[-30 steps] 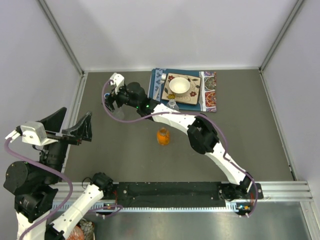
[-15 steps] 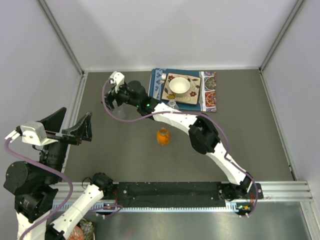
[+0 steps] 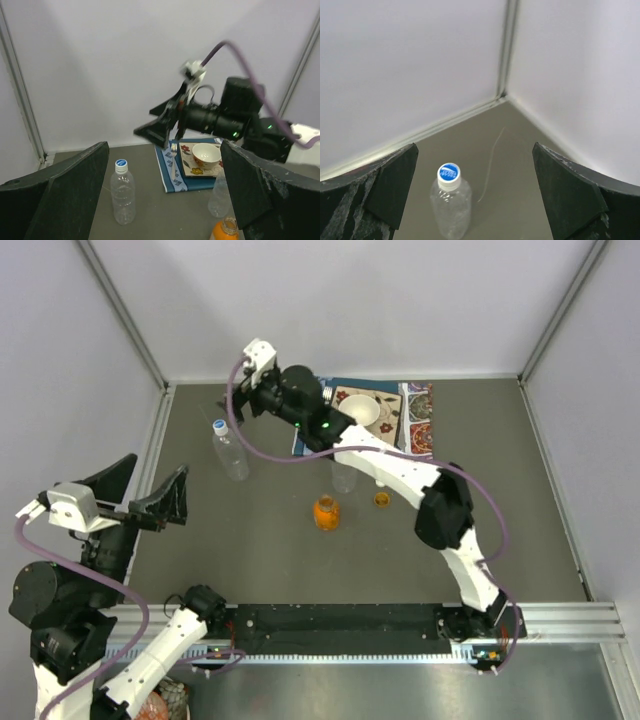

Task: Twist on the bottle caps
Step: Place the plastic bottle at the center of the board, then move the bottle cap to the center of the board.

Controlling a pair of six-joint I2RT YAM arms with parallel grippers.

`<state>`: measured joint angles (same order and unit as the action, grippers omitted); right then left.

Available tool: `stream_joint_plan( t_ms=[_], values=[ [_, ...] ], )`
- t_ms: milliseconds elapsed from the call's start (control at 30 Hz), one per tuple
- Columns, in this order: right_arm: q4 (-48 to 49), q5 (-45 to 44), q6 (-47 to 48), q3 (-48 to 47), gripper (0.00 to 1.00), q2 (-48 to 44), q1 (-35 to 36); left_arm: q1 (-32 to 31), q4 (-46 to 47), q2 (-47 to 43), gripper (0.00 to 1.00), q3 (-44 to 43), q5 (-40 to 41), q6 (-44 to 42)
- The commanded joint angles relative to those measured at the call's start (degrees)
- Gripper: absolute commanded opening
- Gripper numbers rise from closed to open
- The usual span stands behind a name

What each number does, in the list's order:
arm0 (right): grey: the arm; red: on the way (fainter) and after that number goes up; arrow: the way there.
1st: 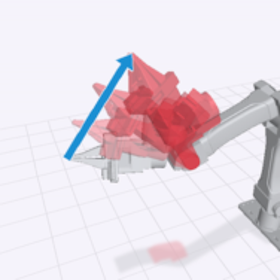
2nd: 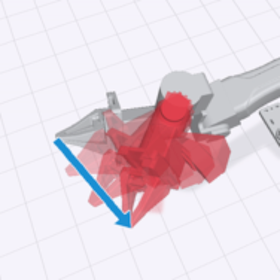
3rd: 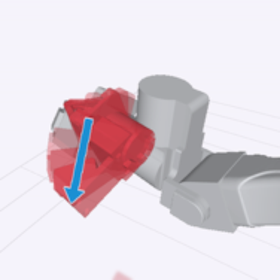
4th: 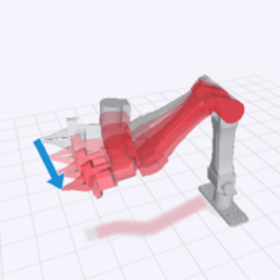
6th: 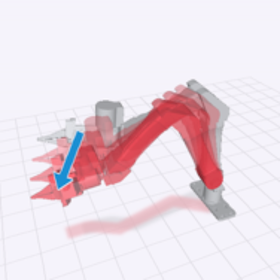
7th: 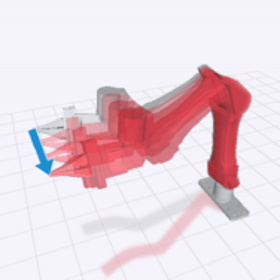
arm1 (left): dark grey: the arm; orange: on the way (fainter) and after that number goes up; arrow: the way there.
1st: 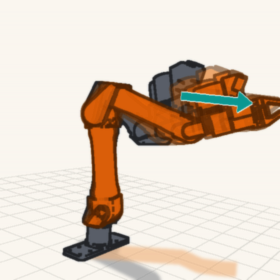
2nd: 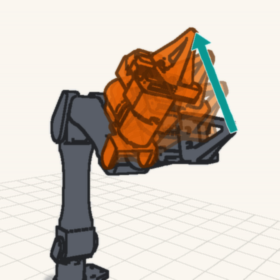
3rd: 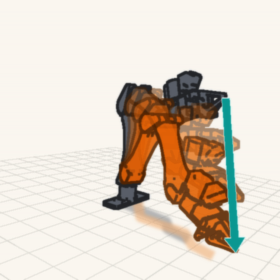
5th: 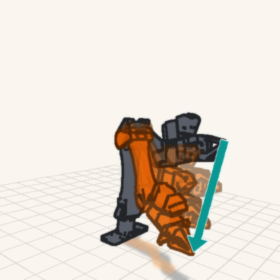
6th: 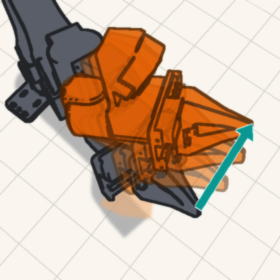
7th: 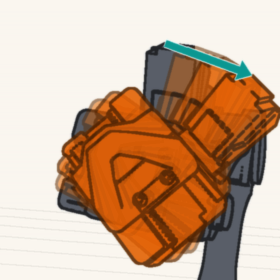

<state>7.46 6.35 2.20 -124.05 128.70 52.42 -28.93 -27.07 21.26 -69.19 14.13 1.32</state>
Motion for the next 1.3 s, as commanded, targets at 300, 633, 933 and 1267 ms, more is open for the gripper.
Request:
stream_joint_plan(
  t_ms=[300, 633, 933, 1267],
  values=[
    [-9.1, -20.3, -1.8, 26.2, 0.99, -44.6, -5.1, 0.3, -4.7, 12.1, 0.97, 4.1, -33.0, -8.0],
    [-18.3, -28.1, -14.0, 55.8, 0.83, -81.0, -20.4, -16.0, -5.6, 35.4, 0.89, 3.6, -39.0, -16.4],
    [-22.5, -33.3, -22.1, 63.1, 0.79, -90.7, -30.9, -30.0, -8.3, 61.0, 0.96, -7.2, -27.6, -34.4],
    [-22.5, -27.8, -24.4, 65.2, 0.79, -88.8, -39.0, -27.1, -10.4, 88.1, 0.86, -27.2, -25.8, -37.2]
  ],
)
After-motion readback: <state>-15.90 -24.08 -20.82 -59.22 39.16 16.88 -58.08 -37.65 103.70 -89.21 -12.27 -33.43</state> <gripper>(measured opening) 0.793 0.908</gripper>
